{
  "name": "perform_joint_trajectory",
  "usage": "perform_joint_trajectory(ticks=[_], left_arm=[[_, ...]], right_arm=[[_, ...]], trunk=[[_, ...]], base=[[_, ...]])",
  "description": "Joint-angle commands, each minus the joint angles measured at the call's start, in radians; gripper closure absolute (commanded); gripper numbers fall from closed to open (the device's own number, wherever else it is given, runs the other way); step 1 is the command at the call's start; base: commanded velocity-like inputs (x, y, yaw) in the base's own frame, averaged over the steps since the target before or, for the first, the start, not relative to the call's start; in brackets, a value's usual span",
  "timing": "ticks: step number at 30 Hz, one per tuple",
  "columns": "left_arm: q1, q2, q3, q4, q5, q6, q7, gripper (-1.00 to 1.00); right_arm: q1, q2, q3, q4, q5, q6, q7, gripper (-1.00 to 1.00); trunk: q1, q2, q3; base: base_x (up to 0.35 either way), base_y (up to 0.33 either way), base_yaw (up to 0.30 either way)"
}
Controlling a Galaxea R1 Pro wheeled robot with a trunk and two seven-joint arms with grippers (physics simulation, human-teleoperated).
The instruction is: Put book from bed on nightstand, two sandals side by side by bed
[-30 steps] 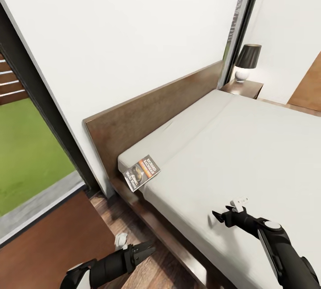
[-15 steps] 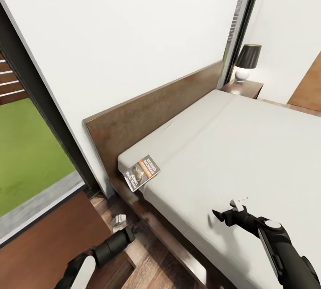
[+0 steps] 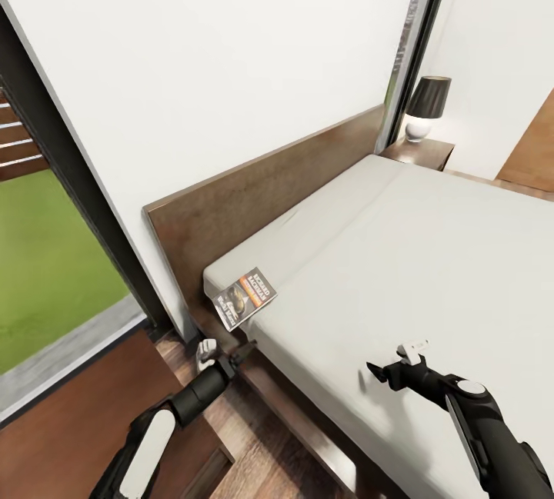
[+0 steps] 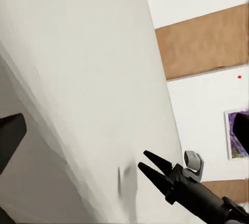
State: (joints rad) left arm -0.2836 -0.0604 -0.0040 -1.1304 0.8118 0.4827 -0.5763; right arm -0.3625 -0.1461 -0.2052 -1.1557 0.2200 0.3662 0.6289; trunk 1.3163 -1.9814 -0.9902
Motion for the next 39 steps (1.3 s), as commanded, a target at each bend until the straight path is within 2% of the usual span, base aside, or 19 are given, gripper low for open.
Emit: perform_joint_trajectory(ticks=[1,3,5,6,7,10,11,20,22,24,26,28,29,30,33,34,36,38,39], left_arm=[[-0.001,0.0,0.001,0.0,0.019,0.008,0.002,-1.0],[-0.003,0.002,0.001,0.001,0.055,0.007,0.004,-1.0],[-0.004,0.004,0.002,0.001,0.074,0.007,0.005,-1.0],[-0.004,0.005,0.003,0.001,0.082,0.007,0.005,-1.0],[-0.004,0.006,0.003,0.001,0.089,0.007,0.005,-1.0],[-0.005,0.006,0.004,0.001,0.092,0.007,0.006,-1.0],[-0.004,0.007,0.004,0.001,0.094,0.006,0.006,-1.0],[-0.004,0.006,0.005,0.003,0.095,0.005,0.007,-1.0],[-0.005,0.006,0.005,0.004,0.095,0.005,0.008,-1.0],[-0.005,0.005,0.004,0.004,0.095,0.004,0.008,-1.0],[-0.004,0.005,0.004,0.004,0.095,0.004,0.008,-1.0],[-0.004,0.006,0.005,0.003,0.095,0.004,0.007,-1.0],[-0.004,0.006,0.005,0.003,0.095,0.005,0.006,-1.0],[-0.005,0.006,0.005,0.003,0.095,0.004,0.006,-1.0],[-0.005,0.006,0.005,0.003,0.095,0.005,0.006,-1.0],[-0.005,0.006,0.004,0.004,0.095,0.005,0.006,-1.0],[-0.005,0.005,0.004,0.004,0.095,0.004,0.006,-1.0],[-0.005,0.005,0.003,0.004,0.095,0.004,0.006,-1.0],[-0.005,0.005,0.003,0.005,0.095,0.004,0.007,-1.0]], right_arm=[[-0.001,0.0,-0.002,-0.002,0.008,0.003,0.008,-1.0],[-0.001,0.0,-0.009,-0.002,0.008,0.002,0.008,-1.0],[-0.001,0.0,-0.026,-0.001,0.007,0.002,0.008,-1.0],[0.0,0.0,-0.046,-0.001,0.007,0.002,0.008,-1.0],[0.0,0.001,-0.083,-0.001,0.007,0.002,0.008,-1.0],[-0.001,0.001,-0.125,-0.001,0.008,0.002,0.008,-1.0],[-0.001,0.001,-0.152,-0.002,0.007,0.002,0.008,-1.0],[0.0,0.001,-0.167,-0.021,0.007,-0.004,0.009,-1.0],[0.002,0.001,-0.185,-0.056,0.007,-0.007,0.013,-1.0],[0.017,0.001,-0.222,-0.096,0.007,-0.009,0.045,-1.0],[0.042,0.002,-0.286,-0.134,0.007,-0.012,0.115,-1.0],[0.061,0.002,-0.415,-0.178,0.007,-0.015,0.241,-1.0],[0.064,0.002,-0.454,-0.185,0.007,-0.016,0.272,-1.0],[0.067,0.002,-0.534,-0.193,0.007,-0.017,0.332,-1.0],[0.071,0.002,-0.647,-0.198,0.006,-0.017,0.409,-1.0],[0.072,0.001,-0.707,-0.2,0.002,-0.017,0.451,-1.0],[0.073,-0.002,-0.767,-0.199,-0.013,-0.014,0.503,-1.0],[0.073,-0.008,-0.791,-0.194,-0.029,-0.012,0.527,-1.0],[0.074,-0.028,-0.811,-0.175,-0.061,-0.009,0.548,-1.0]], trunk=[[0.0,0.0,-0.001],[0.0,0.0,-0.001],[0.0,0.0,-0.001],[0.0,0.0,-0.001],[0.0,0.0,-0.001],[0.0,0.0,-0.001],[0.0,0.0,-0.001],[0.0,0.0,-0.001],[0.0,0.0,-0.001],[0.0,0.0,-0.001],[0.0,0.0,-0.001],[0.0,0.0,-0.001],[0.0,0.0,-0.001],[0.0,0.0,-0.001],[0.0,0.0,-0.001],[0.0,0.0,-0.001],[0.0,0.0,-0.001],[0.0,0.0,-0.001],[0.0,0.0,-0.001]], base=[[0.0,0.0,0.0],[0.0,0.0,0.0],[0.0,0.0,0.0],[0.0,0.0,0.0],[0.0,0.0,0.0],[0.0,0.0,0.0],[0.0,0.0,0.0],[0.0,0.0,0.0],[0.0,0.0,0.0],[0.0,0.0,0.0],[0.0,0.0,0.0],[0.0,0.0,0.0],[0.0,0.0,0.0],[0.0,0.0,0.0],[0.0,0.0,0.0],[0.0,0.0,0.0],[0.0,0.0,0.0],[0.0,0.0,0.0],[0.0,0.0,0.0]])
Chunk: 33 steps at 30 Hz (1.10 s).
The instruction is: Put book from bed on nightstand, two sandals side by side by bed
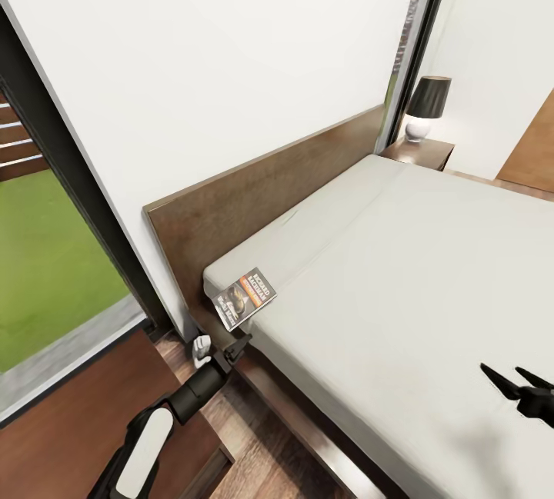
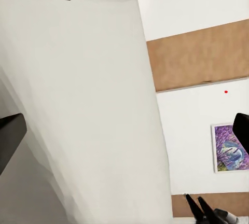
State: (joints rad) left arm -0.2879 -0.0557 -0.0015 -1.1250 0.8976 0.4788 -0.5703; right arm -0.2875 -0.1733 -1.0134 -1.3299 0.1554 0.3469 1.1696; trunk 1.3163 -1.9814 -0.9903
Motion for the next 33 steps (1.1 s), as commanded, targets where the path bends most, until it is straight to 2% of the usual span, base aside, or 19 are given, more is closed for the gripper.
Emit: perform_joint_trajectory(ticks=[1,2,3,5,6,7,8,15,17,21,25,28,30,33], left_arm=[[0.0,0.0,0.0,0.0,0.009,0.008,0.001,-1.0],[0.0,-0.001,0.0,0.001,0.009,0.008,0.001,-1.0],[0.0,-0.001,0.0,0.002,0.01,0.008,0.001,-1.0],[0.0,0.0,0.001,0.003,0.01,0.008,0.002,-1.0],[0.0,0.0,0.002,0.004,0.01,0.008,0.002,-1.0],[0.0,0.0,0.009,0.006,0.011,0.007,0.003,-1.0],[0.0,0.0,0.031,0.008,0.012,0.007,0.007,-1.0],[0.0,-0.004,0.075,0.009,0.013,-0.008,0.064,-1.0],[0.0,-0.004,0.09,0.01,0.013,-0.022,0.068,-1.0],[0.0,-0.004,0.145,0.01,0.014,-0.042,0.071,-1.0],[0.0,-0.001,0.168,0.009,0.015,-0.044,0.072,-1.0],[0.0,0.0,0.215,0.009,0.038,-0.045,0.072,-1.0],[0.0,0.0,0.261,0.008,0.059,-0.045,0.072,-1.0],[0.0,0.001,0.281,0.008,0.065,-0.045,0.072,-1.0]], right_arm=[[-0.001,-0.011,-0.007,0.007,-0.011,0.011,0.012,-1.0],[-0.001,-0.037,-0.012,0.02,-0.046,0.013,0.022,-1.0],[-0.001,-0.05,-0.014,0.025,-0.067,0.015,0.028,-1.0],[-0.001,-0.099,-0.018,0.037,-0.165,0.029,0.058,-1.0],[-0.001,-0.108,-0.019,0.039,-0.189,0.034,0.067,-1.0],[-0.001,-0.129,-0.021,0.041,-0.258,0.056,0.096,-1.0],[-0.001,-0.138,-0.022,0.041,-0.293,0.076,0.115,-1.0],[-0.001,-0.144,-0.023,0.04,-0.311,0.088,0.123,-1.0],[-0.001,-0.144,-0.023,0.04,-0.312,0.088,0.123,-1.0],[-0.001,-0.144,-0.024,0.039,-0.312,0.089,0.123,-1.0],[-0.001,-0.144,-0.024,0.038,-0.312,0.089,0.124,-1.0],[-0.001,-0.144,-0.024,0.037,-0.313,0.089,0.124,-1.0],[-0.001,-0.144,-0.024,0.037,-0.313,0.089,0.124,-1.0],[-0.001,-0.144,-0.024,0.037,-0.313,0.089,0.124,-1.0]], trunk=[[0.0,0.0,-0.001],[0.0,0.0,-0.001],[0.0,0.0,-0.001],[0.0,0.0,-0.001],[0.0,0.0,-0.001],[0.0,0.0,-0.001],[0.0,0.0,-0.001],[0.0,0.0,-0.001],[0.0,0.0,-0.001],[0.0,0.0,-0.001],[0.0,0.0,-0.001],[0.0,0.0,-0.001],[0.0,0.0,-0.001],[0.0,0.0,-0.001]], base=[[0.0,0.0,0.0],[0.0,0.0,0.0],[0.0,0.0,0.0],[0.0,0.0,0.0],[0.0,0.0,0.0],[0.0,0.0,0.0],[0.0,0.0,0.0],[0.0,0.0,0.0],[0.0,0.0,0.0],[0.0,0.0,0.0],[0.0,0.0,0.0],[0.0,0.0,0.0],[0.0,0.0,0.0],[0.0,0.0,0.0]])
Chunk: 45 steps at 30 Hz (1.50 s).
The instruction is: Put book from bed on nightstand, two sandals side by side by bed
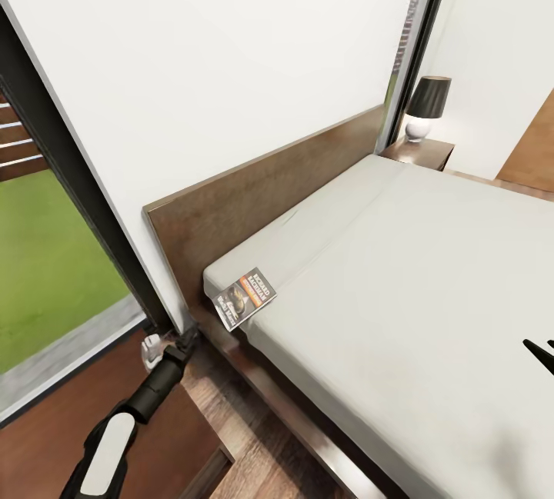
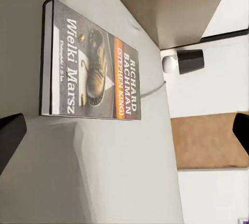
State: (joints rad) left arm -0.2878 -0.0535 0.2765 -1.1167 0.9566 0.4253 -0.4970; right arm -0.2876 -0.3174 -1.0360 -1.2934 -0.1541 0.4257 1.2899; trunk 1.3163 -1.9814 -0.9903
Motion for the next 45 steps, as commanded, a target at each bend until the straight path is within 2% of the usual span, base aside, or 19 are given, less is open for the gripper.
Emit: perform_joint_trajectory(ticks=[1,14,19,21,24,32,37,40,42,45], left_arm=[[-0.001,-0.001,0.007,0.0,0.008,0.008,-0.002,-1.0],[-0.001,-0.001,0.016,0.001,0.01,0.007,0.002,-1.0],[-0.001,-0.002,0.024,0.003,0.01,-0.012,0.048,-1.0],[-0.001,-0.003,0.027,0.004,0.011,-0.058,0.095,-1.0],[-0.001,-0.004,0.028,0.004,0.012,-0.09,0.126,-1.0],[-0.001,-0.009,0.026,0.006,0.012,-0.113,0.141,-1.0],[-0.002,-0.036,0.02,0.005,0.012,-0.111,0.143,-1.0],[-0.003,-0.049,0.002,0.005,0.011,-0.11,0.142,-1.0],[-0.003,-0.057,-0.026,0.005,0.011,-0.11,0.142,-1.0],[-0.005,-0.064,-0.088,0.005,0.011,-0.112,0.142,-1.0]], right_arm=[[-0.001,0.0,-0.001,0.0,-0.003,0.01,0.003,-1.0],[-0.001,0.0,-0.001,0.0,-0.003,0.01,0.003,-1.0],[-0.001,0.0,-0.001,0.0,-0.003,0.01,0.003,-1.0],[-0.001,0.0,-0.001,0.0,-0.003,0.01,0.003,-1.0],[-0.001,0.0,-0.001,0.0,-0.003,0.01,0.003,-1.0],[-0.001,0.0,-0.001,0.0,-0.004,0.01,0.003,-1.0],[-0.001,0.0,-0.001,-0.001,-0.004,0.01,0.003,-1.0],[-0.001,0.0,-0.001,-0.001,-0.004,0.01,0.003,-1.0],[-0.001,0.0,-0.001,-0.001,-0.004,0.01,0.003,-1.0],[-0.001,0.0,-0.001,-0.001,-0.004,0.01,0.003,-1.0]], trunk=[[0.0,0.0,-0.001],[0.0,0.0,-0.001],[0.0,0.0,-0.001],[0.0,0.0,-0.001],[0.0,0.0,-0.001],[0.0,0.0,-0.001],[0.0,0.0,-0.001],[0.0,0.0,-0.001],[0.0,0.0,-0.001],[0.0,0.0,-0.001]], base=[[0.0,0.0,0.0],[0.0,0.0,0.0],[0.0,0.0,0.0],[0.0,0.0,0.0],[0.0,0.0,0.0],[0.0,0.0,0.0],[0.0,0.0,0.0],[0.0,0.0,0.0],[0.0,0.0,0.0],[0.0,0.0,0.0]])
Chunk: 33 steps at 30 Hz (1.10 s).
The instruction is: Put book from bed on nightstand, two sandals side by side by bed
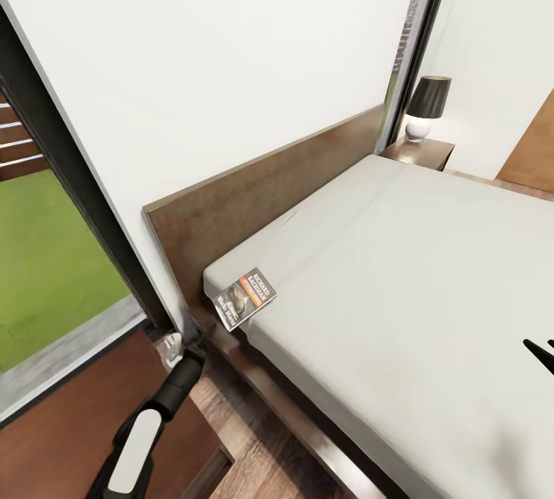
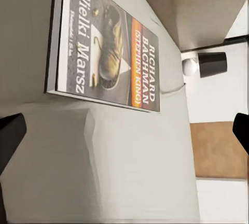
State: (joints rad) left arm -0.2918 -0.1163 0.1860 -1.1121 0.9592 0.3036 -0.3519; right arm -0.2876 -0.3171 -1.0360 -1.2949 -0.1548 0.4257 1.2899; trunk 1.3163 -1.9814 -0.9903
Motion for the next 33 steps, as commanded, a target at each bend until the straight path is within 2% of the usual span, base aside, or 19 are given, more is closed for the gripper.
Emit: perform_joint_trajectory(ticks=[1,5,20,25,29,33], left_arm=[[-0.001,-0.002,-0.003,0.0,0.009,0.009,-0.003,-1.0],[-0.001,-0.002,-0.024,0.0,0.009,0.007,-0.002,-1.0],[-0.001,0.005,-0.024,-0.002,0.007,0.005,-0.003,-1.0],[-0.006,0.004,-0.023,0.0,0.008,-0.066,0.0,-1.0],[-0.028,0.002,-0.024,0.002,0.01,-0.082,0.064,-1.0],[-0.034,0.002,-0.025,0.003,0.01,-0.087,0.097,-1.0]], right_arm=[[-0.001,0.0,-0.001,0.0,-0.003,0.01,0.003,-1.0],[-0.001,0.0,-0.001,0.0,-0.003,0.01,0.003,-1.0],[-0.001,0.001,-0.001,0.0,-0.003,0.01,0.003,-1.0],[-0.001,0.001,-0.001,-0.001,-0.005,0.01,0.003,-1.0],[-0.001,0.001,-0.001,-0.001,-0.005,0.01,0.003,-1.0],[-0.001,0.001,-0.001,-0.001,-0.004,0.01,0.003,-1.0]], trunk=[[0.0,0.0,-0.001],[0.0,0.0,-0.001],[0.0,0.0,-0.001],[0.0,0.0,-0.001],[0.0,0.0,-0.001],[0.0,0.0,-0.001]], base=[[0.0,0.0,0.0],[0.0,0.0,0.0],[0.0,0.0,0.0],[0.0,0.0,0.0],[0.0,0.0,0.0],[0.0,0.0,0.0]])
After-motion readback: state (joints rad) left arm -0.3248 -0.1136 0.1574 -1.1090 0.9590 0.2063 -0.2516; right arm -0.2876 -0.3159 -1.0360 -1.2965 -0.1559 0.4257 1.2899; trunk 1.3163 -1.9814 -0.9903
